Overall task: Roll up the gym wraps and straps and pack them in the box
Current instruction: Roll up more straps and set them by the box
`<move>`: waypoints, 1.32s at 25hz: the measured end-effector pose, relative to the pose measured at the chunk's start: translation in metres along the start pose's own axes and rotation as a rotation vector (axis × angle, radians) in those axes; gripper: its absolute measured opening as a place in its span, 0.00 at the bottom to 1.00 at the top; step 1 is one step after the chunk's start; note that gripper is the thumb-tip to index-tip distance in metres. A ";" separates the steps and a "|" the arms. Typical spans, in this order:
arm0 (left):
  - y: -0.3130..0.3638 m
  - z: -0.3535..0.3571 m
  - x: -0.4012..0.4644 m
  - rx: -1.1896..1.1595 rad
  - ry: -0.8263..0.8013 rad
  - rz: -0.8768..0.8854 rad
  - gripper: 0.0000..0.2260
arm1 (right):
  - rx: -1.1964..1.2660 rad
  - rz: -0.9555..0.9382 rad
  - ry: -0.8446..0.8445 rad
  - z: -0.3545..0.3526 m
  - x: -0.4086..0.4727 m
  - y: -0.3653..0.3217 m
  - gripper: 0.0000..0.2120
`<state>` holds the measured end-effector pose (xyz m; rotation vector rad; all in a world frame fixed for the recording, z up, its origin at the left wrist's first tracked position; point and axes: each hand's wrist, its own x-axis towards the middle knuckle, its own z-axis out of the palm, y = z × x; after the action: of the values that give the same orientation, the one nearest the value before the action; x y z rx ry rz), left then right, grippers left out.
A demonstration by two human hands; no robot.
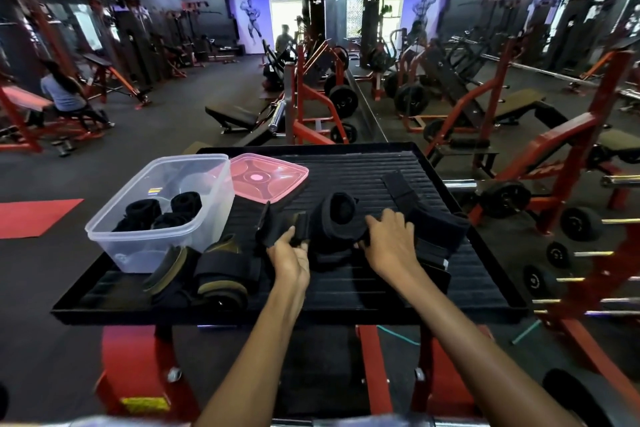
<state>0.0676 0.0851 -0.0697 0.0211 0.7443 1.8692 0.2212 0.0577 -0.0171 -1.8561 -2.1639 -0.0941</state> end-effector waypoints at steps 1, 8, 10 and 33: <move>0.001 -0.001 -0.001 -0.025 -0.024 -0.022 0.14 | -0.011 0.021 0.074 0.003 0.000 -0.001 0.12; 0.002 0.002 -0.007 -0.034 -0.090 -0.161 0.06 | 0.308 0.160 -0.001 -0.005 0.002 0.006 0.17; 0.002 0.003 -0.008 0.040 -0.069 -0.144 0.06 | 0.264 0.156 0.079 -0.001 0.003 0.007 0.15; 0.043 0.039 -0.017 0.774 -0.374 0.127 0.22 | 0.979 -0.420 0.171 -0.013 0.013 -0.010 0.28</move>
<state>0.0526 0.0794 -0.0116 0.8990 1.1659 1.5196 0.2119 0.0657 0.0002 -0.8119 -1.8948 0.5878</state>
